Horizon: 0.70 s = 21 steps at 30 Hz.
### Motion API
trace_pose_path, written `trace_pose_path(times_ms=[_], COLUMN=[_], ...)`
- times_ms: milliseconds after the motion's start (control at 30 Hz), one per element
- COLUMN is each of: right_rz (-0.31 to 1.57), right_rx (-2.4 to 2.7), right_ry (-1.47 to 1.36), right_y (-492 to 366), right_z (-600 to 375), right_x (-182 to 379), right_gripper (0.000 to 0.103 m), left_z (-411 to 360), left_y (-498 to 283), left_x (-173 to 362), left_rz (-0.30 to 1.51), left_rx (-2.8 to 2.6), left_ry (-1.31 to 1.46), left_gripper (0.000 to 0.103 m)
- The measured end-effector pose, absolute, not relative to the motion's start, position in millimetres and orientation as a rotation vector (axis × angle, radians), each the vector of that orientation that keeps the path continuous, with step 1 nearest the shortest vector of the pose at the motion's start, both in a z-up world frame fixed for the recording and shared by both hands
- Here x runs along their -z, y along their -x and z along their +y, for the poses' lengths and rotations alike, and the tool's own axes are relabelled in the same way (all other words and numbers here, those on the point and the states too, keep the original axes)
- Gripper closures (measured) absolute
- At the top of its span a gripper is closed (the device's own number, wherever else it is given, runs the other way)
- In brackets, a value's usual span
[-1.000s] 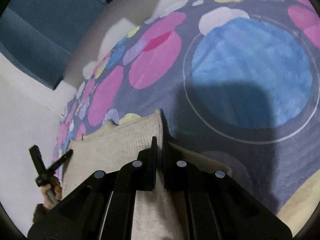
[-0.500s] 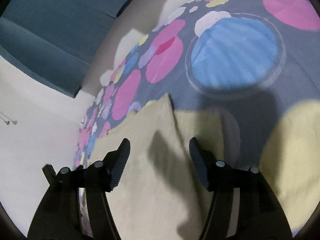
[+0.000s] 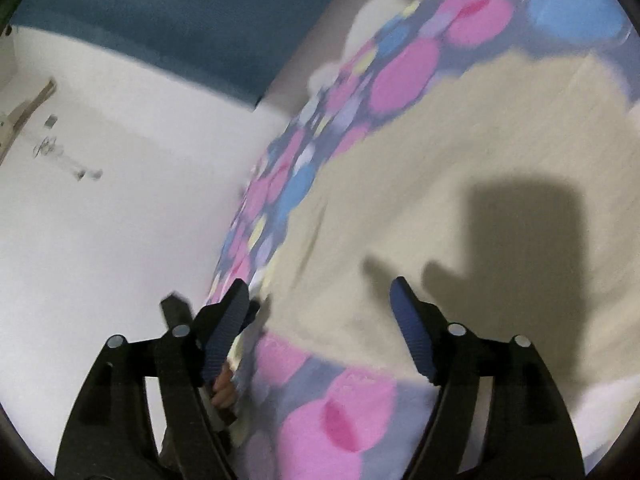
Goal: Fold small clothes
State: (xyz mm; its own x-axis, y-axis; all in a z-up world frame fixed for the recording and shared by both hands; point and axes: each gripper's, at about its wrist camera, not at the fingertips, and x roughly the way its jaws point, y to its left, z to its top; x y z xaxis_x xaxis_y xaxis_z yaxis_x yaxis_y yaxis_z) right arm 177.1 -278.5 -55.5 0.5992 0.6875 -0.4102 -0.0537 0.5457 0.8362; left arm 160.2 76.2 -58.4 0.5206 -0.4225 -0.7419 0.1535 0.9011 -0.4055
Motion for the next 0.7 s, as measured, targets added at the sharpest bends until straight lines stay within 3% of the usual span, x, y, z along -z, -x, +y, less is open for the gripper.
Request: trace_pose_path(times_ms=[133,233,700], right_rz=[0.936,0.886,0.828], right_rx=[-0.484,-0.517,-0.538], right_ry=[-0.890,-0.796,-0.721], right_y=[-177.1,-174.3,-162.6], right_z=[-247.2,-239.8,-234.9], right_x=[95.8,86.9,87.1], right_gripper=[0.027,0.024,0.017], left_z=[80.6,85.4,73.6], left_y=[-153.6,-156.1,-230.7], left_x=[61.0,62.2,76.0], left_rz=[0.962,0.965,1.081], left_rx=[0.358,0.360,0.519], left_ry=[0.310,0.329,0.355], left_gripper=[0.045,0.039,0.034])
